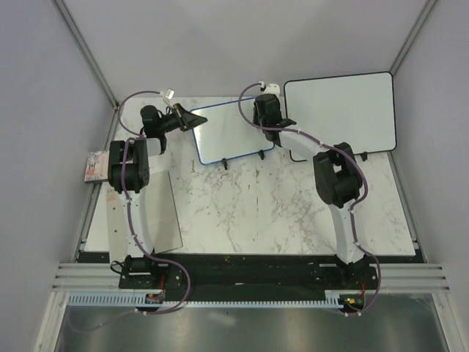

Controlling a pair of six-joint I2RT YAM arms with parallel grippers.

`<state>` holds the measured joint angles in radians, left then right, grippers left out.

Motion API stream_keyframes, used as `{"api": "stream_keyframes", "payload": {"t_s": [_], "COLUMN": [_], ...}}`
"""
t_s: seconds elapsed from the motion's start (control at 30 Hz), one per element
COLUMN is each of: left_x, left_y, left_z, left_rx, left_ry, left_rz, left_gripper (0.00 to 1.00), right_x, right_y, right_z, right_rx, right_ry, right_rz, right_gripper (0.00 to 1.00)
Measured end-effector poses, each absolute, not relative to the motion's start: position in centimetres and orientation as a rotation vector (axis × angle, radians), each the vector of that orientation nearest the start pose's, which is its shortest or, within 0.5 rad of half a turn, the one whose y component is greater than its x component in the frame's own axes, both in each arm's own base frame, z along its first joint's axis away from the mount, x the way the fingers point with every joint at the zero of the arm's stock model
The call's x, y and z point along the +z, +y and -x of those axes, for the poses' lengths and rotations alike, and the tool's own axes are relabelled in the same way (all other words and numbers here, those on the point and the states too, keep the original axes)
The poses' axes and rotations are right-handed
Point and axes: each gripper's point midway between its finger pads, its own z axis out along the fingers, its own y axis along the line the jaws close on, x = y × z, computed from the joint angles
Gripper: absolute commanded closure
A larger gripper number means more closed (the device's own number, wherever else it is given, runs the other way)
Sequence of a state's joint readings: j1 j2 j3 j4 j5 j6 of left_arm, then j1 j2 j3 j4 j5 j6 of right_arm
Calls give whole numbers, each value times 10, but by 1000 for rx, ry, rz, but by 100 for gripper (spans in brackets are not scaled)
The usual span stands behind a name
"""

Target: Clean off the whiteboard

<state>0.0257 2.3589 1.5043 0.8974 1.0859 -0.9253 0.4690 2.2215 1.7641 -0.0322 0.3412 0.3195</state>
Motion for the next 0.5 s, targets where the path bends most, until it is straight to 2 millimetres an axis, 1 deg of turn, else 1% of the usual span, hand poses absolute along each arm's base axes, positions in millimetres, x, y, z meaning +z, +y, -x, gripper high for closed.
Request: {"api": "stream_keyframes", "payload": {"t_s": [0.27, 0.5], "left_x": [135, 136], "left_y": [-157, -157], "left_z": [-545, -544], "left_rx": [-1491, -1490], "left_ry": [1762, 1758], "left_rz": [-157, -169], "left_gripper": [98, 98], "right_x": [107, 97], "right_y": [219, 209], "right_z": [-563, -553], "right_rx": [98, 90], "right_ry": [2053, 2068], "right_rz": [-85, -110], "right_gripper": [100, 100]}}
